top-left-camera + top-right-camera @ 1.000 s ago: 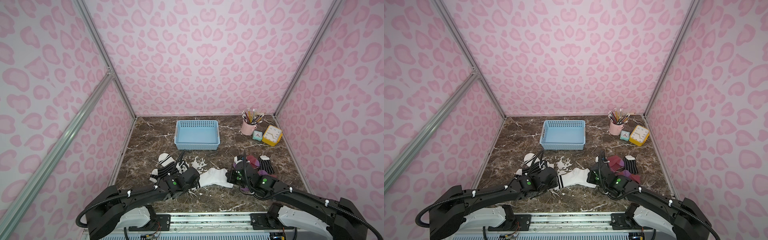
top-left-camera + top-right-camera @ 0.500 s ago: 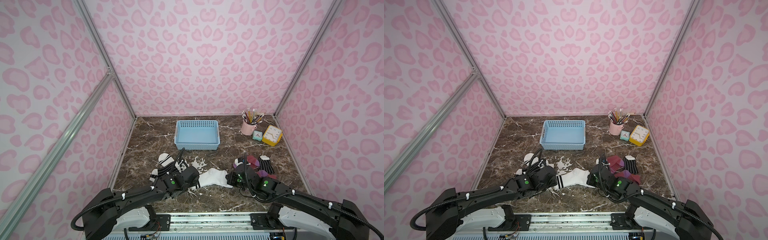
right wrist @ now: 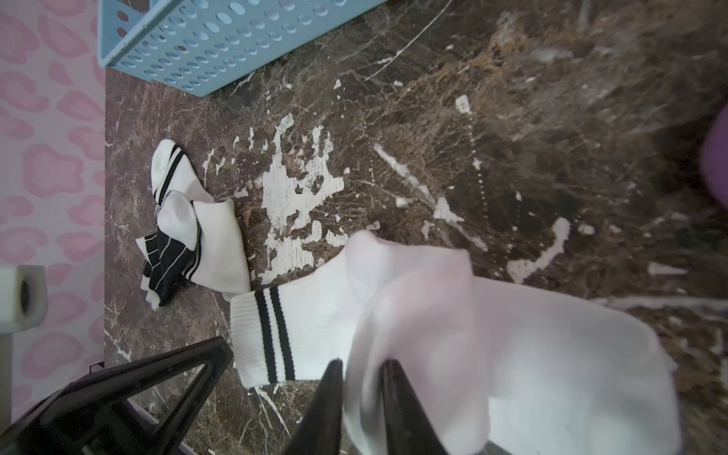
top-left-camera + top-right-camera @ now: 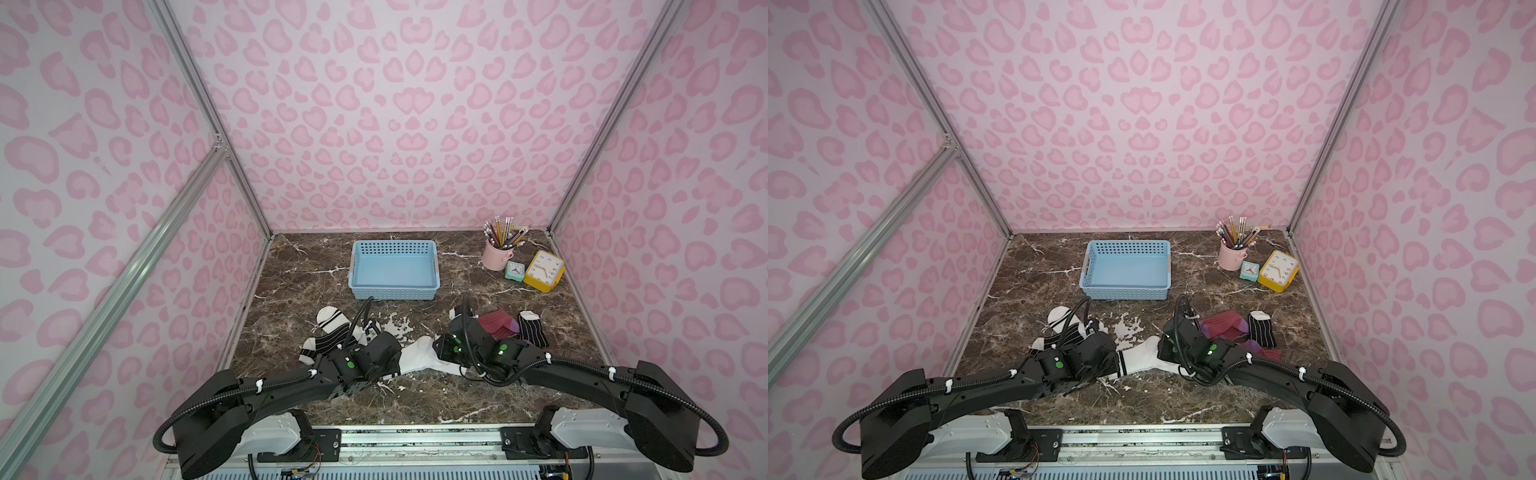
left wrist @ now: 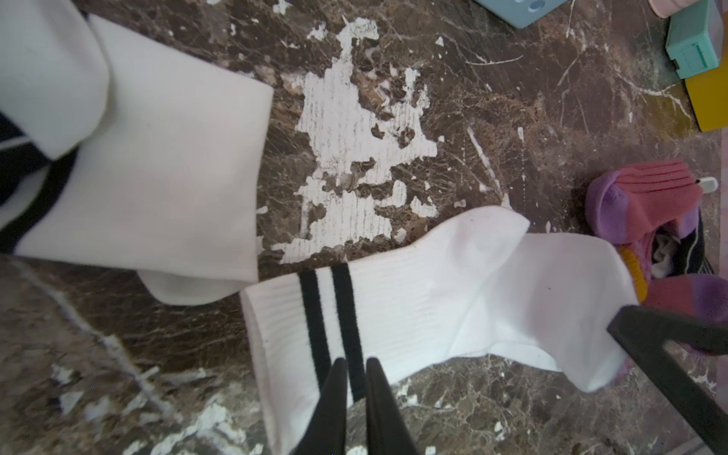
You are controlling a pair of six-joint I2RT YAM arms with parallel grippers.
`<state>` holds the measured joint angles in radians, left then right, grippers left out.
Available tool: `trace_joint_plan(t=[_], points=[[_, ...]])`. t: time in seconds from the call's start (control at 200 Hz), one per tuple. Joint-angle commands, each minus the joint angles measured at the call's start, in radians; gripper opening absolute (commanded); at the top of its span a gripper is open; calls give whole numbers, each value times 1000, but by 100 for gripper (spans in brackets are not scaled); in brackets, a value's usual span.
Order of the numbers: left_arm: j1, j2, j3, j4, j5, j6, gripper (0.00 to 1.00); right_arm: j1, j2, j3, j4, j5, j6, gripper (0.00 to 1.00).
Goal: Place the socks together as a pair
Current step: Adjust a pair of socks at the center of the board.
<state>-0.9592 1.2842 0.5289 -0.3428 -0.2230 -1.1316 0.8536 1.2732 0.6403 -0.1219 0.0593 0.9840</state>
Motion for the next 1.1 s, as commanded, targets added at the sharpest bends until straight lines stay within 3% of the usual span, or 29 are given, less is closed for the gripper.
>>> trace_joint_plan(t=[0.0, 0.1, 0.2, 0.27, 0.355, 0.43, 0.645, 0.81, 1.095], points=[[0, 20, 12, 67, 12, 16, 15, -12, -16, 6, -35, 37, -28, 38], [0, 43, 17, 77, 20, 16, 14, -23, -64, -4, -91, 88, -40, 51], [0, 57, 19, 83, 20, 19, 13, -40, -120, -43, -104, 126, -41, 52], [0, 66, 19, 88, 19, 18, 13, -65, -154, -87, -99, 123, -42, 47], [0, 80, 23, 91, 21, 19, 11, -96, -184, -131, -79, 101, -47, 31], [0, 93, 26, 91, 25, 18, 9, -103, -185, -140, -74, 99, -57, 23], [0, 109, 18, 92, 28, 17, 7, -98, -93, -93, -89, 56, -78, 22], [0, 109, 5, 91, 27, 8, 5, -43, -16, -53, -114, 106, -72, 15], [-1, 141, -7, 88, 21, -6, 3, -40, 55, -84, -153, 138, -38, 11]])
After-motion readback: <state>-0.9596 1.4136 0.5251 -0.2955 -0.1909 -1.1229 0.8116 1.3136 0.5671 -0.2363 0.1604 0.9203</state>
